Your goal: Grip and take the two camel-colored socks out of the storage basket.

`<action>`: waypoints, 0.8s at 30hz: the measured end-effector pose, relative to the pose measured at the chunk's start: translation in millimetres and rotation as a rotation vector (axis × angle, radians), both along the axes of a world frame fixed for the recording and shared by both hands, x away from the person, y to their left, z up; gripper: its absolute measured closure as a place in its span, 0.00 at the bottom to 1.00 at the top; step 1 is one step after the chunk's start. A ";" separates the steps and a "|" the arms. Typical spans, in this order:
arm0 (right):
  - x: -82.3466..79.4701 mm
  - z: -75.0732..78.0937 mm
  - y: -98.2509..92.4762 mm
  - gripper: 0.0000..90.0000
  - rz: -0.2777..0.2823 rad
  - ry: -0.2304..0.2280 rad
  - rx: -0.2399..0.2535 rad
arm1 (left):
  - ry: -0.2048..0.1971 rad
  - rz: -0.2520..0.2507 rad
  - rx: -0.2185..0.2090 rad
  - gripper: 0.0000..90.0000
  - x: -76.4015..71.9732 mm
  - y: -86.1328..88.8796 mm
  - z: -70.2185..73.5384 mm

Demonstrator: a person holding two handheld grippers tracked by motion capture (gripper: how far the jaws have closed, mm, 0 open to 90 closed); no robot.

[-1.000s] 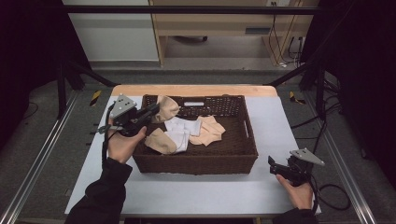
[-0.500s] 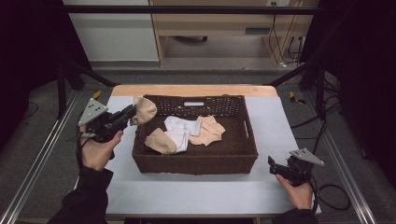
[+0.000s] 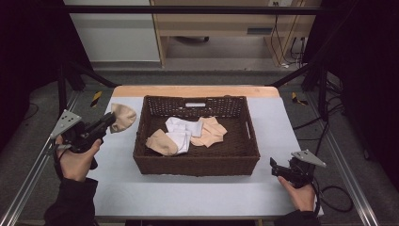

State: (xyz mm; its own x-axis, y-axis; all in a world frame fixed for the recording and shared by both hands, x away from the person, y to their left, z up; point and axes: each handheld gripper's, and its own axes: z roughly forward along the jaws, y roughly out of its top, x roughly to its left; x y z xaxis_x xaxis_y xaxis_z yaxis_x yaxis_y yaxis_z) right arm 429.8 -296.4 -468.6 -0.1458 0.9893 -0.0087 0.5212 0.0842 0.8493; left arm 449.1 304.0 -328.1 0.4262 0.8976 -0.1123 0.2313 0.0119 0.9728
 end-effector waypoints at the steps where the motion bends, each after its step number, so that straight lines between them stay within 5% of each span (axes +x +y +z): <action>1: 0.1 -0.1 0.1 0.06 0.000 0.001 0.000 | 0.004 0.006 0.000 0.95 -0.2 2.5 -2.8; 11: -0.5 -0.2 1.1 0.06 0.009 0.000 -0.005 | 0.060 0.068 -0.004 0.95 3.1 24.9 -30.8; 24: -1.4 -0.1 2.1 0.06 0.015 0.007 0.000 | 0.179 0.123 0.079 0.95 9.2 33.3 -70.5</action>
State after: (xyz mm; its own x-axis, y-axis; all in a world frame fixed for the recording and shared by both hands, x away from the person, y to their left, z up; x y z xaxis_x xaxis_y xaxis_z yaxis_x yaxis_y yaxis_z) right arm 428.5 -294.3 -468.8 -0.1605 0.9870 -0.0077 0.5262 0.0922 0.8453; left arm 458.2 337.4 -398.6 0.2929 0.9505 -0.1040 0.4021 -0.0237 0.9153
